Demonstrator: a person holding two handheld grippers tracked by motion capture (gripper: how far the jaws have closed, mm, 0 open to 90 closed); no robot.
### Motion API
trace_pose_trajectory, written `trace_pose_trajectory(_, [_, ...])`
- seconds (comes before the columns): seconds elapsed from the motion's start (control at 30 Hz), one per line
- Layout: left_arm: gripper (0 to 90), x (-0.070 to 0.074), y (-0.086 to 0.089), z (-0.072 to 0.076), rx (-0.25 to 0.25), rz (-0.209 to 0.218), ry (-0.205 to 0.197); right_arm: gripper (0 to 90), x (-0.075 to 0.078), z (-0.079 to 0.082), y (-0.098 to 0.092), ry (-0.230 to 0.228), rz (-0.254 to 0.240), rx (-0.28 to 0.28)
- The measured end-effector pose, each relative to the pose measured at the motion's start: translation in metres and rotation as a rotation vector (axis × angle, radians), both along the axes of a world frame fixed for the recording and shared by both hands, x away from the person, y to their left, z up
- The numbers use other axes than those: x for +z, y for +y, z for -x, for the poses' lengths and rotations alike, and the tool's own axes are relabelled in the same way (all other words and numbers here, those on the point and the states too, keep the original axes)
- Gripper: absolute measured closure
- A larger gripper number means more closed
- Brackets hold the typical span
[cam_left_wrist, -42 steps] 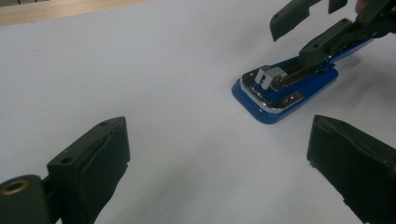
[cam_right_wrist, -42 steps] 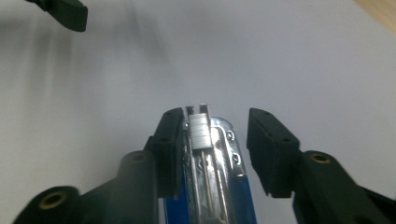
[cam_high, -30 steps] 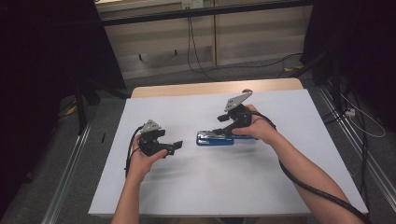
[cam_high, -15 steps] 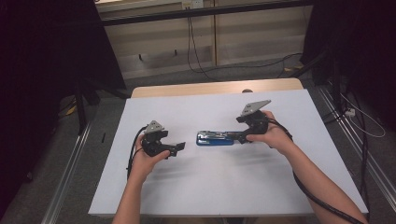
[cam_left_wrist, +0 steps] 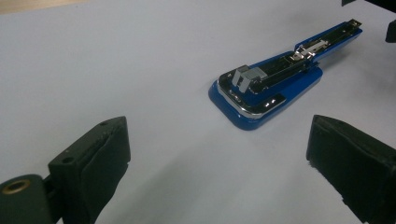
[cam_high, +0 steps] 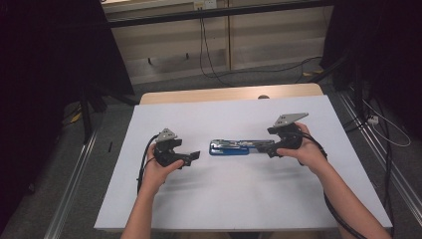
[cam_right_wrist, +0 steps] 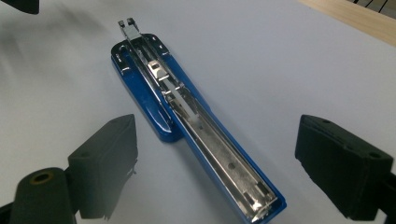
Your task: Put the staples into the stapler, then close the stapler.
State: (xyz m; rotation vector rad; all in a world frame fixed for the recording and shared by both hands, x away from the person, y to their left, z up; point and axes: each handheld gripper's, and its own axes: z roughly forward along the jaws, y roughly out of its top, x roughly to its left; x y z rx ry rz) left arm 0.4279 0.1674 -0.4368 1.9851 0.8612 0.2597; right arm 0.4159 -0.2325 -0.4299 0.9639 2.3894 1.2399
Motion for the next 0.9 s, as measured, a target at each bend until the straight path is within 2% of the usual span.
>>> trace_pose_trajectory(0.13, [6.4,0.000,0.000,0.000,0.003,0.005,0.002,12.8,-0.001,0.003,-0.003,-0.005,0.024,-0.010])
trace_pose_trajectory(0.3, [6.4,0.003,0.002,0.001,0.006,0.010,-0.002,12.5,-0.002,0.007,-0.006,-0.007,0.008,-0.024])
trace_pose_trajectory(0.37, [6.4,0.004,0.003,0.002,0.006,0.029,-0.006,12.5,-0.003,0.008,-0.009,-0.003,0.009,-0.031])
trace_pose_trajectory(0.8, [10.3,0.002,-0.007,0.001,0.007,0.020,-0.005,13.8,-0.007,0.015,-0.022,-0.004,-0.005,-0.100])
trace_pose_trajectory(0.9, [14.4,0.002,-0.010,0.002,0.012,0.018,-0.014,16.0,-0.009,0.017,-0.024,-0.007,0.026,-0.104])
